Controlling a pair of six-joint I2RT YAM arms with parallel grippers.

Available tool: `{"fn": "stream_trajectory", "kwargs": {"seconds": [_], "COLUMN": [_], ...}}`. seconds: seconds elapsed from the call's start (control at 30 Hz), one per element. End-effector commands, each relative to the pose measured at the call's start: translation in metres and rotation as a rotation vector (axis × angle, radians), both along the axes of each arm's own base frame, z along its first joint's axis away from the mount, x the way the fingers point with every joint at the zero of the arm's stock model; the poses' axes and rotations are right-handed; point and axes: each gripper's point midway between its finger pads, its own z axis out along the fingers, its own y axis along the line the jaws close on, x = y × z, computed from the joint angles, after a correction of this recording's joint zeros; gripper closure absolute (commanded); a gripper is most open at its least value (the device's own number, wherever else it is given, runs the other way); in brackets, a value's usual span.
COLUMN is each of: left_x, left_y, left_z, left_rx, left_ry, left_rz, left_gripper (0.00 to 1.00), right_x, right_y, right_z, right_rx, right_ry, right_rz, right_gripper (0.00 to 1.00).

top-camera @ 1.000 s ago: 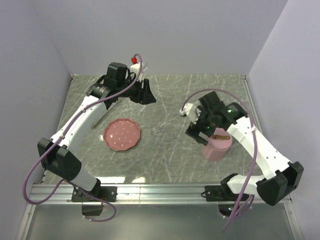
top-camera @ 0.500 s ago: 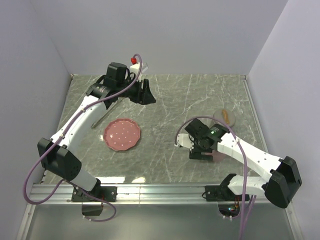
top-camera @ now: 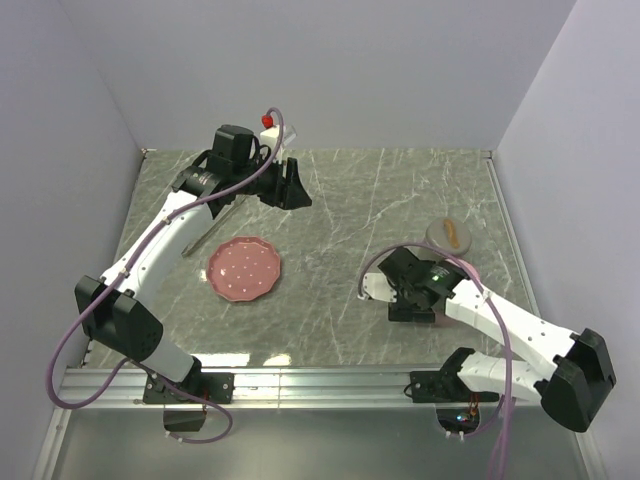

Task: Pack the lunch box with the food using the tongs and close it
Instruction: Move the lunch box

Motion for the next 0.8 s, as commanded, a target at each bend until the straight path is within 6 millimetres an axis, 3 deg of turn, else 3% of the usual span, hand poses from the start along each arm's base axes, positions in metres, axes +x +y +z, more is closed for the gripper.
{"fn": "stream_trajectory", "kwargs": {"seconds": [0.0,0.1,0.13,0.17,0.23,0.27,0.53,0.67,0.77], "left_x": [-0.001,-0.002,-0.003,-0.004,-0.004,-0.005,-0.005,-0.003,-0.001], "left_y": [-0.002,-0.001,0.0,0.0,0.002,0.003,0.006,0.005,0.005], "left_z": [0.016,0.015,0.015,0.017,0.018,0.02,0.022,0.021,0.021], "left_rx": [-0.035,-0.026,-0.024,-0.025,-0.023,-0.023,-0.037,-0.043,-0.045], "left_ry": [-0.031,-0.039,-0.037,-0.044,-0.053,-0.064,-0.075,-0.066,-0.065], "left_rz": [-0.015,-0.019,-0.023,-0.024,-0.019,-0.016,-0.009,-0.011,-0.01], "left_gripper": [0.44,0.44,0.44,0.44,0.44,0.44,0.44,0.44,0.44], "right_x": [0.017,0.008,0.01,0.004,0.002,-0.007,-0.007,-0.019,-0.027], "right_y": [0.023,0.047,0.059,0.07,0.072,0.073,-0.002,-0.026,-0.032], "right_z": [0.047,0.076,0.103,0.113,0.141,0.142,0.142,0.147,0.134], "right_rx": [0.147,0.316,0.421,0.505,0.621,0.649,0.654,0.63,0.606], "right_ry": [-0.094,-0.044,-0.067,-0.031,-0.023,0.043,0.083,0.077,0.093], "right_rz": [-0.012,-0.014,-0.031,-0.025,-0.1,-0.123,-0.514,-0.584,-0.601], "right_gripper": [0.05,0.05,0.05,0.05,0.05,0.05,0.11,0.13,0.14]}}
